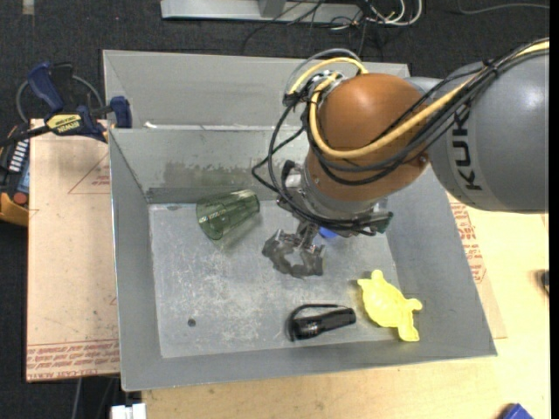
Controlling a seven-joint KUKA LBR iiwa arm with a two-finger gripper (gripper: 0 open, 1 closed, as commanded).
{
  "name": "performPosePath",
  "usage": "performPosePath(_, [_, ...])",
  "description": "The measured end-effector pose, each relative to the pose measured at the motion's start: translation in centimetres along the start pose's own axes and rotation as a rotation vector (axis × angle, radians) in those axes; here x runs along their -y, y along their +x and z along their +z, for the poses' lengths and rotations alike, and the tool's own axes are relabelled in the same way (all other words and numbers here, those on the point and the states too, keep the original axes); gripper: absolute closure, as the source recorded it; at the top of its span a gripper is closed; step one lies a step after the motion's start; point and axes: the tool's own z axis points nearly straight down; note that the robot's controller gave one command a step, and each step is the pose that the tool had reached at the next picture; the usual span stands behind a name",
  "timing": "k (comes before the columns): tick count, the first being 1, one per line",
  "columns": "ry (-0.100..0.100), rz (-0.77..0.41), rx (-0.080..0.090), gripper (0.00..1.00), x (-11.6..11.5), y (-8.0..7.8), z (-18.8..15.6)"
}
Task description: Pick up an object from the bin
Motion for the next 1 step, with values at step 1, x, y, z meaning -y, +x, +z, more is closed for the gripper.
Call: performPosePath(1, [0.000,0.220,0.001,1.00,2.03,6.71,4.22])
